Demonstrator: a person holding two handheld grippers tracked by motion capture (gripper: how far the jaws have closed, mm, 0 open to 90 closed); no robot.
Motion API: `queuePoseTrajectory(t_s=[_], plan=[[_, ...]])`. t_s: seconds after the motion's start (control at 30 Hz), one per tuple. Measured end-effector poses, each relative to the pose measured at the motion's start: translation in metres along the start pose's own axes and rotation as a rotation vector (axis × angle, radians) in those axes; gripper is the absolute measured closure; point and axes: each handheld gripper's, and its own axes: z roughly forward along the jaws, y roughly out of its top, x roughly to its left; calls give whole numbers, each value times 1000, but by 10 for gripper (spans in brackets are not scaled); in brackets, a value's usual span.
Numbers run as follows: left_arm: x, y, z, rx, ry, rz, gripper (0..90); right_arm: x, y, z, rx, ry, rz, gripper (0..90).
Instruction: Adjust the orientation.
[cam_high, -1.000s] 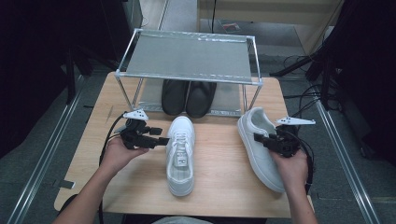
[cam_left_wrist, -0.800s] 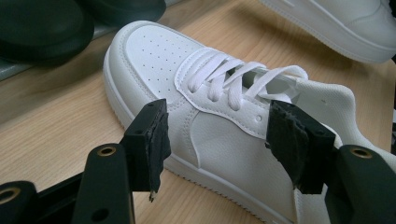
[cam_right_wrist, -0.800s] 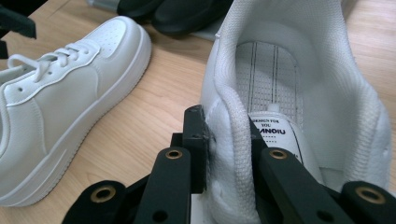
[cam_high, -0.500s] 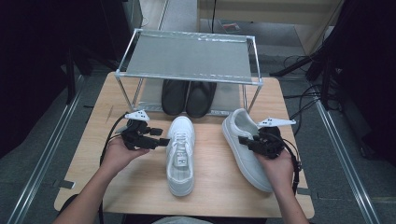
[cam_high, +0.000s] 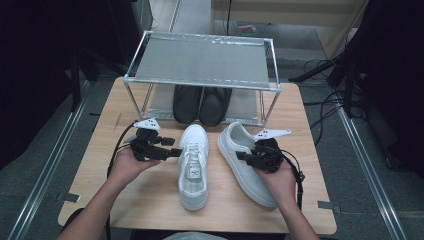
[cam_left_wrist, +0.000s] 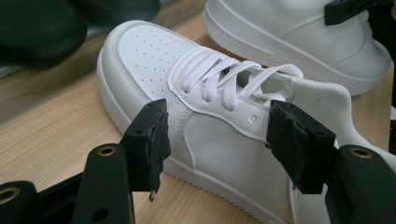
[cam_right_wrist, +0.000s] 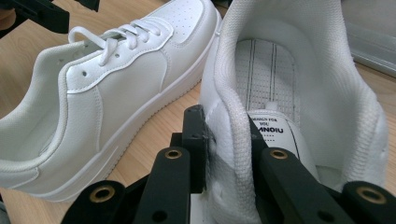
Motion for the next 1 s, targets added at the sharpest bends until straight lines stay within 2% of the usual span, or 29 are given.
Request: queuePoseTrajectory(t_s=[0.17,0.4,0.43,0.5,0.57,0.7,0.77,0.87,1.0], plan=[[-3,1,1,-2,0,11,393,0,-1,14,28,16,9,799],[-3,0,2,6,0,16,393,4,-1,26,52,21,-15,778],[-3,0,2,7,0,18,395,4,-1,25,50,19,-16,756],[-3,0,2,6,3,20,397,2,-1,19,9,23,-2,710],[-3,0,2,4,0,22,397,0,1,7,-43,37,14,723],[-3,0,2,7,5,21,397,1,2,-16,-89,22,7,730],[-3,0,2,7,7,22,397,2,1,-24,-110,36,16,749],[-2,0,1,4,8,15,399,6,-1,-30,-108,30,-6,802],[-3,0,0,4,14,22,400,10,-8,-26,-82,42,-22,855]])
